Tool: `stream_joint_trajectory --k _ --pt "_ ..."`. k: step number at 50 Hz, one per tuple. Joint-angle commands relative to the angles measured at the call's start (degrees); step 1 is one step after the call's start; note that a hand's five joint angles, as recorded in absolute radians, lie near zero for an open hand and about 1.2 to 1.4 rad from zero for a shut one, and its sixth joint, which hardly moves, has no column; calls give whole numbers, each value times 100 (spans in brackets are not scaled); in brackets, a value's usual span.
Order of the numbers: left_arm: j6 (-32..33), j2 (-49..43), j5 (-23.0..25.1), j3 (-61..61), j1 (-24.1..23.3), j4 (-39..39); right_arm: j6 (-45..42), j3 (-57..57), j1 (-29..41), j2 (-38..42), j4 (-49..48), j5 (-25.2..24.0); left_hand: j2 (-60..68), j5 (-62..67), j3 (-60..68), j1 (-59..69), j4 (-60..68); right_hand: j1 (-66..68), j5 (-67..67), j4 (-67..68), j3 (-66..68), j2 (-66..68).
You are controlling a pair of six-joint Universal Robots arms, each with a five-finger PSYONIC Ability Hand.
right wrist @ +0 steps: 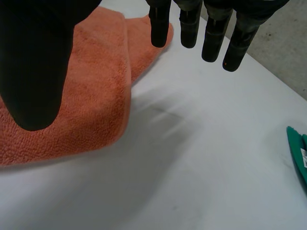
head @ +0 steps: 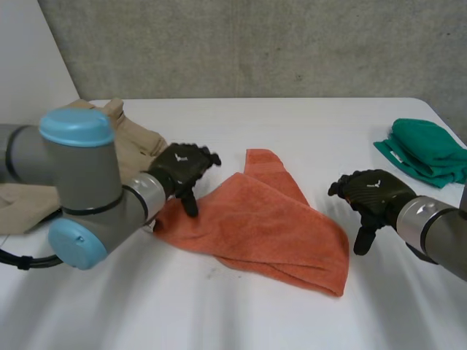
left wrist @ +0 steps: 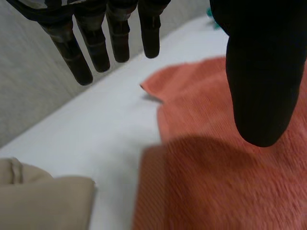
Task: Fold the laundry.
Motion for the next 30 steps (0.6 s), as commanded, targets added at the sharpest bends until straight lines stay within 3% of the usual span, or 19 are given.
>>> stream_joint_trajectory --k 1,5,12,13,19,30 --pt "516 -248 -476 17 -104 -72 -27 280 12 2 -349 22 1043 1020 1056 1037 1030 -134 -304 -305 -191 -251" --pt "533 -451 -758 43 -104 -54 -1 376 21 11 -472 22 1866 1842 1878 1860 1852 -134 -304 -305 -191 -251" --pt "551 -732 -820 210 -157 -45 34 438 -49 20 -674 22 5329 5305 5342 5323 5315 -134 -304 -305 -191 -251" --pt "551 -732 -820 236 -192 -45 34 421 -67 20 -683 22 6282 6259 6295 6277 6269 -134 -304 -305 -191 -251" --pt "639 -399 -855 359 -289 -19 166 201 -76 2 -692 40 6374 6350 6387 6368 6361 -134 -304 -305 -191 -251" --pt "551 1683 -855 281 -359 806 1299 -458 -295 11 -157 -22 6374 6350 6387 6368 6361 -134 -304 -305 -191 -251"
